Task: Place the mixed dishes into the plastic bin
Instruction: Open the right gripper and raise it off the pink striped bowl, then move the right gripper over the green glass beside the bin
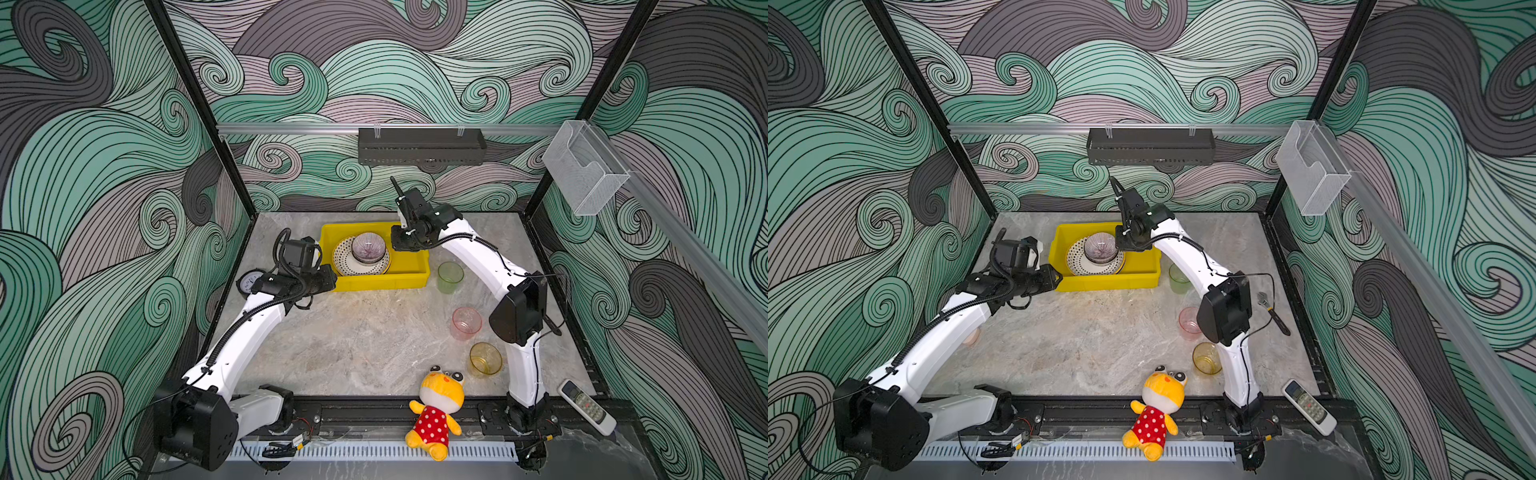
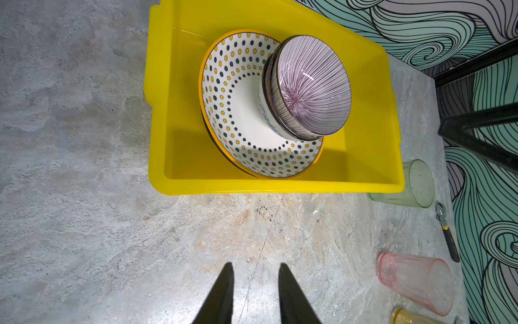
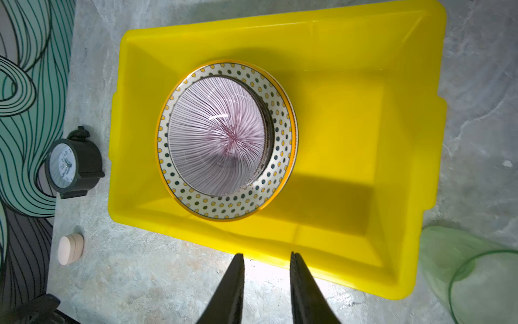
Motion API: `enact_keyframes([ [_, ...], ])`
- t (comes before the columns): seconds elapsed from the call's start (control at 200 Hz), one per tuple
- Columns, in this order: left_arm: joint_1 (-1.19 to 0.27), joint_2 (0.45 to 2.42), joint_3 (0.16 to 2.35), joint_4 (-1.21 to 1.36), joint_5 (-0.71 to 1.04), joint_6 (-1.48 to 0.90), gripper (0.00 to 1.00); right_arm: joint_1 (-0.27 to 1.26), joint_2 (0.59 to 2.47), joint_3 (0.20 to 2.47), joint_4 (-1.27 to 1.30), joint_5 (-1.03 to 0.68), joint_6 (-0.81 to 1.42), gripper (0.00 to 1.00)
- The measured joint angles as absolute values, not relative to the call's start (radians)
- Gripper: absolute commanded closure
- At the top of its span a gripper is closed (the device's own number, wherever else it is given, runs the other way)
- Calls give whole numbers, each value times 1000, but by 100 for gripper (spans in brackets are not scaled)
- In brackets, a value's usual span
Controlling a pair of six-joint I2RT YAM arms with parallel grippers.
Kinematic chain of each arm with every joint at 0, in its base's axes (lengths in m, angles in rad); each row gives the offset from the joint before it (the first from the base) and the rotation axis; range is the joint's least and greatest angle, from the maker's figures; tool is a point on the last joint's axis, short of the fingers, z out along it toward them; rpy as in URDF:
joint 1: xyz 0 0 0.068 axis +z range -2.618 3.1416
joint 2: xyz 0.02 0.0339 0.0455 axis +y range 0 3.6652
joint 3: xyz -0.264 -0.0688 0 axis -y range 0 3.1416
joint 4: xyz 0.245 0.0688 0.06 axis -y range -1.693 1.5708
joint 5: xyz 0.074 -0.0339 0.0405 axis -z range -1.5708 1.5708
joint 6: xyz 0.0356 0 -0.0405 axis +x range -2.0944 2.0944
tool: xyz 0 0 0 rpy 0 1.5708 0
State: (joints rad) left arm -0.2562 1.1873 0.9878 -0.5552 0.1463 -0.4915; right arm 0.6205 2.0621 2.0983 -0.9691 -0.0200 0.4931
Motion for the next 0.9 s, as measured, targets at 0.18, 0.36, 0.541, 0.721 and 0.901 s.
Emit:
enact_keyframes([
  [0.18, -256, 1187, 988, -557, 160, -492, 69, 621, 1954, 1991, -968, 28, 487, 63],
  [0.36, -256, 1188, 988, -556, 174, -496, 69, 621, 1830, 1876, -959, 78, 487, 60],
  [0.541, -256, 1210, 991, -559, 218, -511, 69, 620, 1706, 1734, -937, 128, 499, 55],
  [0.721, -256, 1234, 995, -563, 248, -537, 69, 613, 1607, 1633, -931, 169, 509, 52],
  [0.901, -256, 1234, 995, -563, 268, -559, 69, 593, 1530, 1547, -920, 205, 513, 48],
])
